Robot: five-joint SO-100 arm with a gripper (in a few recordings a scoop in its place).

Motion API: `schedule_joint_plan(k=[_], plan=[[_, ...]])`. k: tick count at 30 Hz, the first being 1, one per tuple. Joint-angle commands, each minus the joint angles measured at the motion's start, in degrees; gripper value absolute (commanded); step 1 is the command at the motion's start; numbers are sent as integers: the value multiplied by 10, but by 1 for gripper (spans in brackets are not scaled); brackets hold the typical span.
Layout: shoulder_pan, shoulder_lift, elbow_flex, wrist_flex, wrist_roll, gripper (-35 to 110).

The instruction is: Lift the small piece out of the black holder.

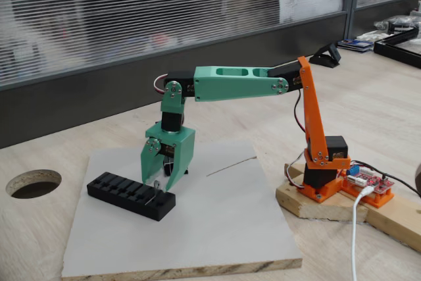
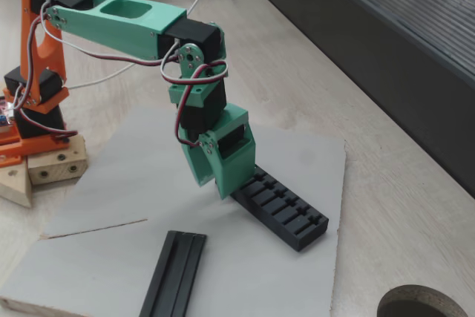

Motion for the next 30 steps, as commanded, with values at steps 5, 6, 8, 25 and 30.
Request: schedule_joint_plan(k=[5, 6, 8, 25, 30], plan=[[-10, 13, -5, 1, 13, 33], [-10, 13, -5, 1, 13, 33], [-10, 13, -5, 1, 18, 33], [-11, 13, -5, 1, 71, 33], [-11, 13, -5, 1, 71, 33]])
